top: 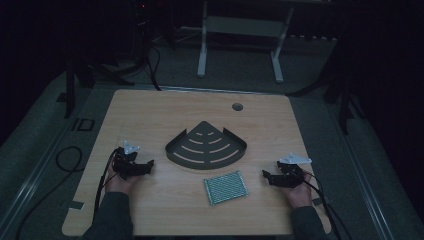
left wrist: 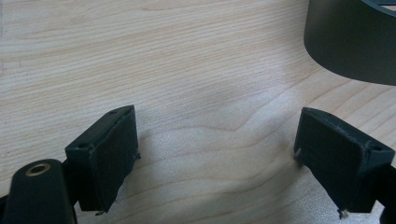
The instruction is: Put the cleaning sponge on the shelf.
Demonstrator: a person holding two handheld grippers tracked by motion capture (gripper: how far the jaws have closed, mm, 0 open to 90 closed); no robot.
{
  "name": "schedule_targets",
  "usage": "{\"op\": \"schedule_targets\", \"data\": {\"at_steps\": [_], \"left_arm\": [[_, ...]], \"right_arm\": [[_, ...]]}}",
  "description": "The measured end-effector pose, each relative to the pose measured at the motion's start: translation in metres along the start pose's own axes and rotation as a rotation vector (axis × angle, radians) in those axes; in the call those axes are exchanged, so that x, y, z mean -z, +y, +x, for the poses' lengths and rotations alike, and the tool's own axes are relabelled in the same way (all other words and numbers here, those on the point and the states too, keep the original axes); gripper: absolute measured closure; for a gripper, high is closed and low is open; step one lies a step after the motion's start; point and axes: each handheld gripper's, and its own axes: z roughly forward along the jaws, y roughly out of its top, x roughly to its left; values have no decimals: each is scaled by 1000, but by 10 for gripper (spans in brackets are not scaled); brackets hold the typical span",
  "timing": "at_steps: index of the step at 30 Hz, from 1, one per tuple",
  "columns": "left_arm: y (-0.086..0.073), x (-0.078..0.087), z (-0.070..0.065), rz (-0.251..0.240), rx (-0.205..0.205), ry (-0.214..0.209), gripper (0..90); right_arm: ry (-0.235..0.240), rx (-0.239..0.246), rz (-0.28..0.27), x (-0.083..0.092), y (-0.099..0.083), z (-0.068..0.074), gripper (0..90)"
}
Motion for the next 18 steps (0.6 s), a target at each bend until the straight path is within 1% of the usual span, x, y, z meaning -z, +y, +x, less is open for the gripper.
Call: {"op": "schedule_targets", "data": {"at_steps": [3, 4, 6, 8, 9, 10, 12, 14, 17, 18], "left_arm": [[0, 0, 0, 0, 0, 0, 139], [0, 0, 0, 0, 0, 0, 139], [0, 0, 0, 1, 0, 0, 139], [0, 0, 0, 0, 1, 0, 139], [0, 0, 0, 0, 1, 0, 139], [0, 0, 0, 0, 0, 0, 139], [0, 0, 0, 0, 0, 0, 139], [0, 0, 0, 0, 0, 0, 139], [0, 0, 0, 1, 0, 0, 139], [0, 0, 0, 0, 0, 0, 139]], "right_arm": [[22, -39, -18, 3, -1, -4, 311], [22, -39, -18, 3, -1, -4, 311], [-3, -28, -28, 8, -1, -3, 331], [-16, -17, -60, 17, 3, 0, 366], [-24, -4, -71, 20, 4, 1, 372], [-42, 14, -77, 24, 6, 4, 377], [-103, 75, -74, 30, 9, 12, 394], [-145, 114, -68, 35, 12, 20, 407], [-181, 169, -71, 41, 19, 32, 417], [-183, 180, -78, 43, 21, 35, 423]]}}
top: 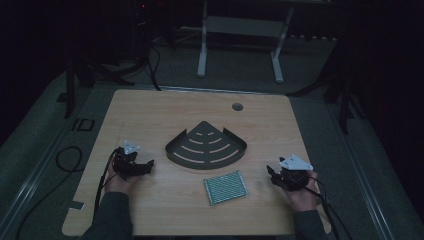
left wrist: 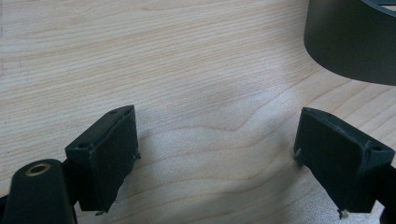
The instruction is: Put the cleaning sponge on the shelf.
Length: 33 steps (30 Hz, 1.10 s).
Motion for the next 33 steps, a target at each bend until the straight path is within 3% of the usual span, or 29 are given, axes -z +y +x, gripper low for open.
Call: {"op": "schedule_targets", "data": {"at_steps": [5, 7, 13, 17, 19, 24, 33], "left_arm": [[0, 0, 0, 0, 0, 0, 139], [0, 0, 0, 0, 0, 0, 139], [0, 0, 0, 0, 0, 0, 139], [0, 0, 0, 0, 0, 0, 139], [0, 0, 0, 0, 0, 0, 139], [0, 0, 0, 0, 1, 1, 139], [0, 0, 0, 1, 3, 3, 139]], "right_arm": [[35, 7, -21, 9, 13, 7, 453], [77, 2, -42, 15, 23, 13, 485], [98, 30, -77, 22, 38, 27, 542], [119, 5, -67, 22, 43, 33, 580], [167, 6, -75, 24, 52, 43, 642], [211, 52, -84, 18, 62, 57, 735], [281, 108, -72, 4, 60, 79, 847]]}}
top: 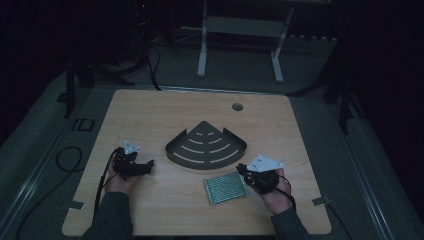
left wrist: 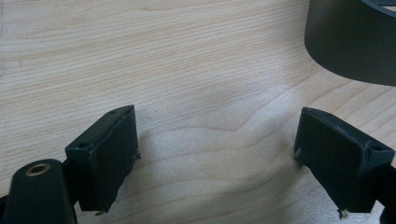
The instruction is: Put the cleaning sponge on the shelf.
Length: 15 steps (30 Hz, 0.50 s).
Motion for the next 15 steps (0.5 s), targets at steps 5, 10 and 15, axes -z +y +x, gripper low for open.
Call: {"op": "schedule_targets", "data": {"at_steps": [5, 10, 15], "left_arm": [[0, 0, 0, 0, 0, 0, 139], [0, 0, 0, 0, 0, 0, 139], [0, 0, 0, 0, 0, 0, 139]], "right_arm": [[42, 22, 7, -9, 0, 9, 896], [86, 55, 22, -19, 1, 17, 897], [107, 82, 42, -29, 2, 25, 897]]}}
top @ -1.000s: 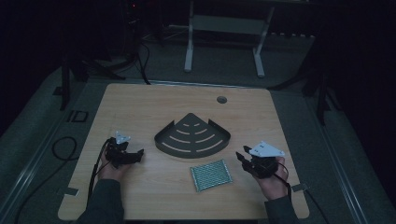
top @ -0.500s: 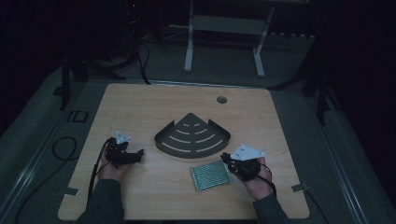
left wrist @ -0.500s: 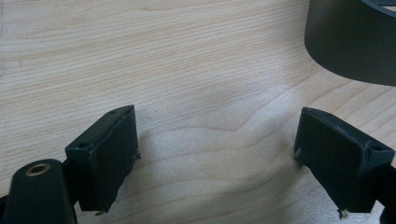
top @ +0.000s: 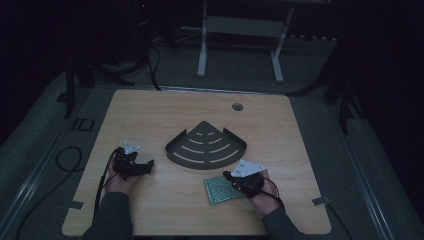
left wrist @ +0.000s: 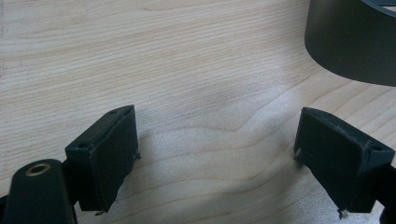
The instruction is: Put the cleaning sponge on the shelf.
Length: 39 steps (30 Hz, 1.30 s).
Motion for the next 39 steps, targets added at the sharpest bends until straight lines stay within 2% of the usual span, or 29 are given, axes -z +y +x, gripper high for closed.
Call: {"op": "schedule_targets", "data": {"at_steps": [7, 10, 18, 24, 34, 39], "left_arm": [[0, 0, 0, 0, 0, 1, 139], [0, 0, 0, 0, 1, 1, 139], [0, 0, 0, 0, 1, 1, 139], [0, 0, 0, 0, 1, 1, 139], [0, 0, 0, 0, 1, 2, 139], [0, 0, 0, -1, 2, 2, 139]], "right_arm": [[35, 13, 44, -13, -5, 6, 898], [27, 21, 67, -16, -9, 7, 897], [33, 0, 106, -19, -22, 6, 898], [8, -11, 111, -16, -26, 1, 898], [-52, -73, 120, -3, -40, -14, 898], [-105, -101, 130, 6, -50, -25, 898]]}}
